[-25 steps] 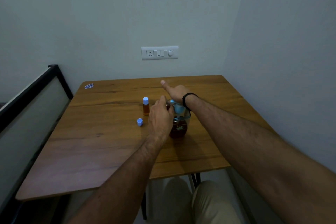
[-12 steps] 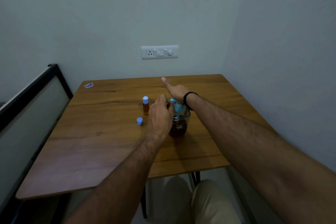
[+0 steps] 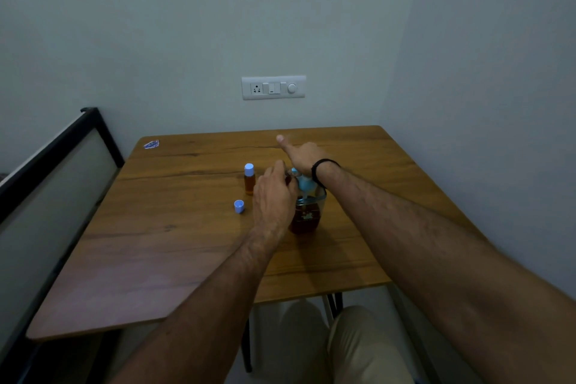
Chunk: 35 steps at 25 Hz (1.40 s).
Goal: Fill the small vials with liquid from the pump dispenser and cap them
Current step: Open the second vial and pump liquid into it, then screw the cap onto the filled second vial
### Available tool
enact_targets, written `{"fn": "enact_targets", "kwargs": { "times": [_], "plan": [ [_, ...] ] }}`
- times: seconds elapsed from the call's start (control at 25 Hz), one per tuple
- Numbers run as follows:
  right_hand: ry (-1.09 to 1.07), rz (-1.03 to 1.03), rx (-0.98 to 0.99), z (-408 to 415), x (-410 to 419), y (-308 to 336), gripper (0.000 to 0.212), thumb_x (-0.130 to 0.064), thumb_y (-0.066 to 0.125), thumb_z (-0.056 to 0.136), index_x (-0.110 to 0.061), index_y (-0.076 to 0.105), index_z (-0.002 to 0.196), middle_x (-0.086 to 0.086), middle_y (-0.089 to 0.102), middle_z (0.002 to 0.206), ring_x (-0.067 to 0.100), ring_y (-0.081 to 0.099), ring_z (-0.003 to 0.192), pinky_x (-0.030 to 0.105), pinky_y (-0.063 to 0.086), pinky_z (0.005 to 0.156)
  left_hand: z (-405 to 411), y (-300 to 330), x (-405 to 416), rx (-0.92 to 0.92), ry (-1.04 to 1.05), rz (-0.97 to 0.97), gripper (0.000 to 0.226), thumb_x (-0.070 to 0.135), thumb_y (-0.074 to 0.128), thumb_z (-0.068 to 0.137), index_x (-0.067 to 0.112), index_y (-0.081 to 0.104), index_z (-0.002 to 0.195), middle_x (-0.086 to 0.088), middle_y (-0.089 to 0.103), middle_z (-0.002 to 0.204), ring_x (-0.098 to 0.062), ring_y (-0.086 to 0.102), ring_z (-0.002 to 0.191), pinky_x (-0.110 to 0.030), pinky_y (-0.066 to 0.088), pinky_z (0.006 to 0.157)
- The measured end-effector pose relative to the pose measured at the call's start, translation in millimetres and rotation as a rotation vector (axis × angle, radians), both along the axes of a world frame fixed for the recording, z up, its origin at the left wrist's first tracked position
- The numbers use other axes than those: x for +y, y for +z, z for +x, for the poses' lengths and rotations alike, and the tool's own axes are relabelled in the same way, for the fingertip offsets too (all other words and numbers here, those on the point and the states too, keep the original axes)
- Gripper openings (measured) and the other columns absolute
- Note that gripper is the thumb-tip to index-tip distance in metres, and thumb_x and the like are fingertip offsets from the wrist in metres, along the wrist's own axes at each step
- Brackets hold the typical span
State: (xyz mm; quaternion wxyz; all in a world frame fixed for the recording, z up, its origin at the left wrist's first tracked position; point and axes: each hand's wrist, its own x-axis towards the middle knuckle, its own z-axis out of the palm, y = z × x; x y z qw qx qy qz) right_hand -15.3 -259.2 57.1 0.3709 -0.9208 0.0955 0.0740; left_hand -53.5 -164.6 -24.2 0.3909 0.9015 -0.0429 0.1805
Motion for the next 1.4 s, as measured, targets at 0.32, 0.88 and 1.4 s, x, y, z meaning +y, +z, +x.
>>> {"fn": "enact_targets", "kwargs": {
  "times": [0.32, 0.88, 1.4],
  "plan": [
    [-0.019, 0.074, 0.027, -4.1, 1.0, 2.2, 0.100, -0.086, 0.024, 0.089, -0.007, 0.055, 0.142, 0.017, 0.057, 0.141, 0.031, 0.058, 0.116, 0.043, 0.044, 0.088, -1.6, 2.5, -0.2, 0.007, 0.004, -0.018, 0.015, 0.025, 0.059, 0.100, 0.025, 0.045, 0.094, 0.005, 0.055, 0.090, -0.014, 0.058, 0.084, -0.039, 0.058, 0.079],
    [-0.071, 0.073, -0.012, -6.9, 3.1, -0.2, 0.098, -0.084, 0.019, 0.091, -0.008, 0.062, 0.134, 0.014, 0.066, 0.126, 0.025, 0.059, 0.100, 0.041, 0.046, 0.092, -5.1, -0.7, -0.5, 0.034, -0.012, -0.149, 0.013, 0.026, 0.058, 0.101, 0.021, 0.046, 0.101, -0.001, 0.062, 0.096, -0.017, 0.065, 0.087, -0.040, 0.060, 0.072],
    [0.169, -0.474, -0.379, 4.5, 31.1, 27.7, 0.041, -0.052, 0.049, 0.102, -0.016, 0.068, 0.106, 0.006, 0.071, 0.099, 0.026, 0.064, 0.088, 0.039, 0.054, 0.078, -36.1, -31.8, 77.9, 0.029, 0.177, -0.599, 0.017, 0.027, 0.063, 0.100, 0.013, 0.057, 0.091, 0.000, 0.058, 0.078, -0.006, 0.050, 0.065, -0.023, 0.045, 0.061]
  ]
}}
